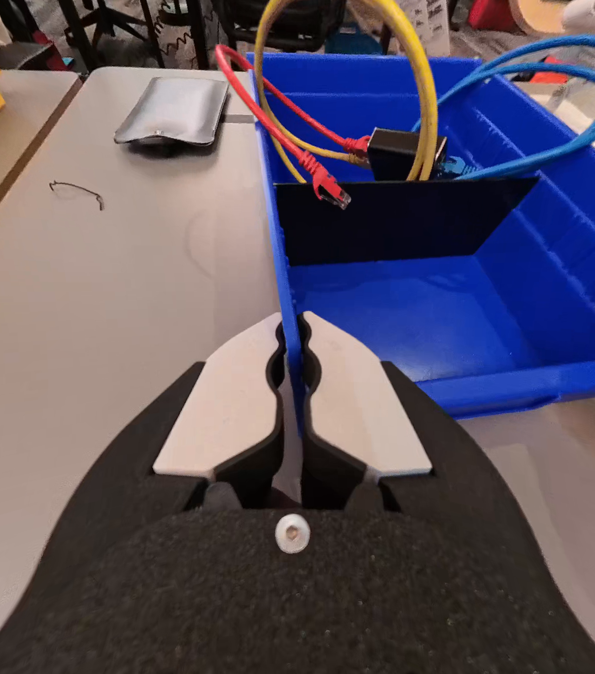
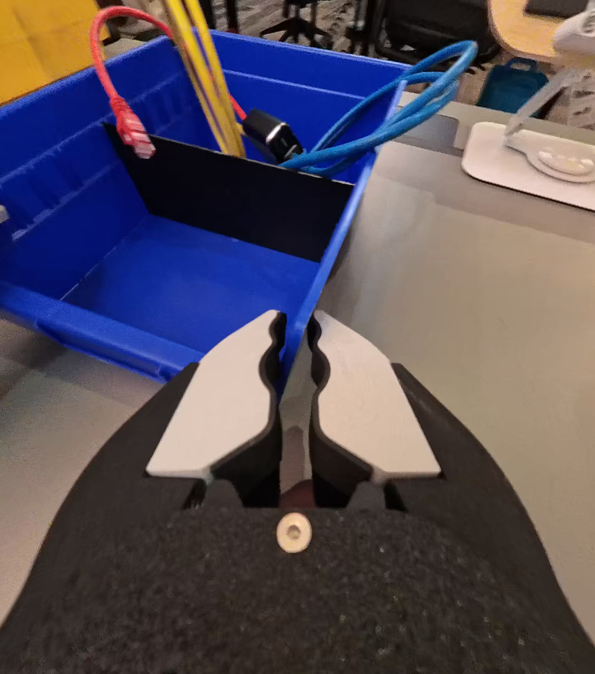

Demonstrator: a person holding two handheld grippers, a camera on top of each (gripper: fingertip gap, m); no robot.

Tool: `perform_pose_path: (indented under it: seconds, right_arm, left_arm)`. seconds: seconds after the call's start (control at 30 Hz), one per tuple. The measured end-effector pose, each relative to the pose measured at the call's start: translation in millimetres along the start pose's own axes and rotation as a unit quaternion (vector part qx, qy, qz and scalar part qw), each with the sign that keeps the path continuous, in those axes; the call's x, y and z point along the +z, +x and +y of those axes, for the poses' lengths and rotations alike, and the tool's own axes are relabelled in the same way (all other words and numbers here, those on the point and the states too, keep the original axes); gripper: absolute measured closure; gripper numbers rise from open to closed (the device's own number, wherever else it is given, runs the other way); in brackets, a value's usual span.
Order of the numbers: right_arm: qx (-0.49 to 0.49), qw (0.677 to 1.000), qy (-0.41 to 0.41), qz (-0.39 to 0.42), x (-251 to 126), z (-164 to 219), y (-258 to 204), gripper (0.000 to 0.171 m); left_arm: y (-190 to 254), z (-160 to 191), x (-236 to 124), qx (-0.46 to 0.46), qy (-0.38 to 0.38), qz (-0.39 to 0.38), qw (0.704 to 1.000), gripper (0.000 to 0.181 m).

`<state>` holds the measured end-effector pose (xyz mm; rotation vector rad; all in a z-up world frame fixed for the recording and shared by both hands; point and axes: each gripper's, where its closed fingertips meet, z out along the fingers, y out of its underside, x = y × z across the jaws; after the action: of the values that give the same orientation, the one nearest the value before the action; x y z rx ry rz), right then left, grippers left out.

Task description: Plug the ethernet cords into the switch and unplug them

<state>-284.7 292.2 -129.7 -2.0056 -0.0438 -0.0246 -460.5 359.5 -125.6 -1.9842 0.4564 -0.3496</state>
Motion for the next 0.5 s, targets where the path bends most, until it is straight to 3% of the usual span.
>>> perform_pose_path:
  seconds: [0.07,0.13,0.27,0.33,0.4,0.5]
  right_arm:
    - [-0.005,0.995,-0.039,-0.092,-3.3,10.0,-12.2,0.141]
    - [0.039,0.974,-0.107,-0.198,-20.6,20.7,-15.3,0.139]
    - [0.095,0.949,-0.064,-0.293,-79.5,2.8,36.2,0.137]
    - [0.083,0.956,-0.026,-0.282,-108.1,2.7,82.8,0.134]
    - [0.052,0.973,0.025,-0.222,-131.4,7.5,144.5,0.134]
    - [0.062,0.978,0.109,-0.166,-176.0,14.7,228.6,0.133]
  left_arm:
    - [-0.4,-0.1,-0.1,-0.012,0.007,-0.002,1.0,0.178]
    - [2.2,0.3,-1.5,-0.016,0.01,0.007,1.0,0.175]
    - [0.9,-16.9,-16.7,-0.038,0.052,0.005,0.998,0.156]
    - [-10.1,-42.3,-39.5,-0.052,0.138,-0.04,0.988,0.156]
    - [-8.8,-64.9,-65.9,-0.053,0.219,-0.064,0.972,0.156]
    - [22.7,-77.7,-86.0,-0.031,0.246,-0.072,0.966,0.156]
